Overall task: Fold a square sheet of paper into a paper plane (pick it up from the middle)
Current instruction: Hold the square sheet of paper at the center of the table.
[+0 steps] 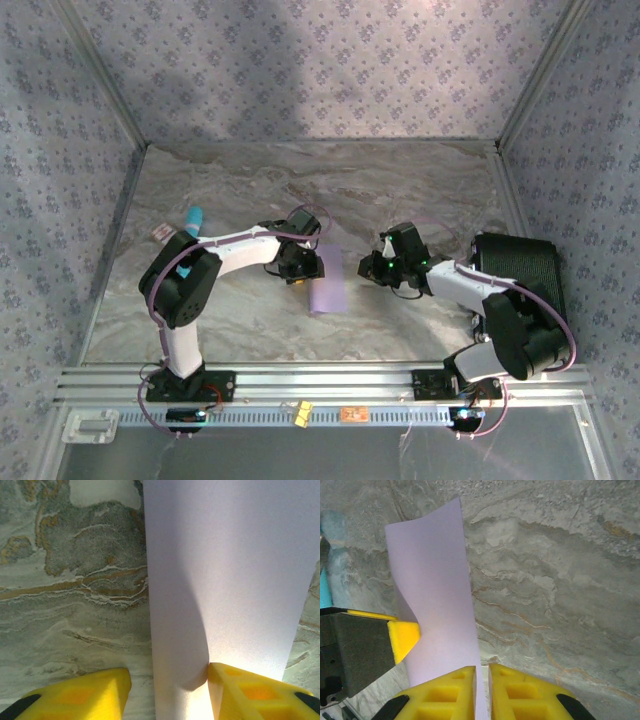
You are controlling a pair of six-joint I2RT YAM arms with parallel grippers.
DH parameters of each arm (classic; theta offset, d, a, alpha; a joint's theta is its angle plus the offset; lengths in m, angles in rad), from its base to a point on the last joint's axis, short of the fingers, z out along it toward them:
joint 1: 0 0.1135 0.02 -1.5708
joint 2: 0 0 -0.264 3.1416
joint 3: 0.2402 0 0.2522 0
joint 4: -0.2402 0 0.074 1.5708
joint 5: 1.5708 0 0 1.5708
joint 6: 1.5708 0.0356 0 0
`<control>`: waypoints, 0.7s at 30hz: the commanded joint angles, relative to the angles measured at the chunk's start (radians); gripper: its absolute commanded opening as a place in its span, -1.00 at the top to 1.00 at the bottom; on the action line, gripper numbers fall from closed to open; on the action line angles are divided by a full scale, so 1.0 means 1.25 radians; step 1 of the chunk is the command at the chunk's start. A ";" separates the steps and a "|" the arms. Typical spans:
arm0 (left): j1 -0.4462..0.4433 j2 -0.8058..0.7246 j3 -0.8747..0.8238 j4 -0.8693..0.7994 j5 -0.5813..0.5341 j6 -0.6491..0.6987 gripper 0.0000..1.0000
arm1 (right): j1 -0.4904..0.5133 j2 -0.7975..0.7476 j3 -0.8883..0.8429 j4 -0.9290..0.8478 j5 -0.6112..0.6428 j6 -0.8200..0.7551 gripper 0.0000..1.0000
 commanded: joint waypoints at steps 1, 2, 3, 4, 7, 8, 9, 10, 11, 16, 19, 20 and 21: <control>-0.004 0.070 -0.030 0.048 -0.033 0.007 0.05 | -0.007 -0.019 0.013 -0.031 0.026 -0.009 0.69; -0.003 0.070 -0.030 0.046 -0.033 0.008 0.06 | -0.009 -0.020 0.012 -0.032 0.025 -0.009 0.69; -0.003 0.069 -0.028 0.044 -0.036 0.008 0.05 | -0.010 -0.020 0.013 -0.034 0.023 -0.011 0.69; -0.004 0.069 -0.030 0.044 -0.038 0.008 0.05 | -0.011 -0.021 0.013 -0.035 0.023 -0.011 0.69; -0.003 0.071 -0.029 0.045 -0.037 0.007 0.05 | -0.012 -0.021 0.013 -0.034 0.021 -0.011 0.69; -0.004 0.070 -0.029 0.045 -0.036 0.007 0.05 | -0.011 -0.021 0.012 -0.034 0.021 -0.011 0.69; -0.004 0.069 -0.029 0.044 -0.038 0.007 0.05 | -0.011 -0.020 0.012 -0.033 0.021 -0.010 0.69; -0.003 0.069 -0.027 0.045 -0.038 0.007 0.05 | -0.011 -0.020 0.009 -0.031 0.020 -0.010 0.69; -0.004 0.068 -0.027 0.046 -0.036 0.007 0.05 | -0.011 -0.021 0.010 -0.031 0.018 -0.010 0.69; -0.003 0.069 -0.027 0.045 -0.036 0.007 0.04 | -0.012 -0.021 0.006 -0.028 0.018 -0.009 0.69; -0.004 0.069 -0.025 0.046 -0.035 0.008 0.04 | -0.011 -0.020 0.002 -0.025 0.017 -0.008 0.69; -0.004 0.069 -0.023 0.045 -0.034 0.008 0.04 | -0.010 -0.020 0.002 -0.023 0.016 -0.007 0.69; -0.004 0.071 -0.022 0.045 -0.032 0.009 0.04 | -0.011 -0.020 0.000 -0.021 0.016 -0.007 0.69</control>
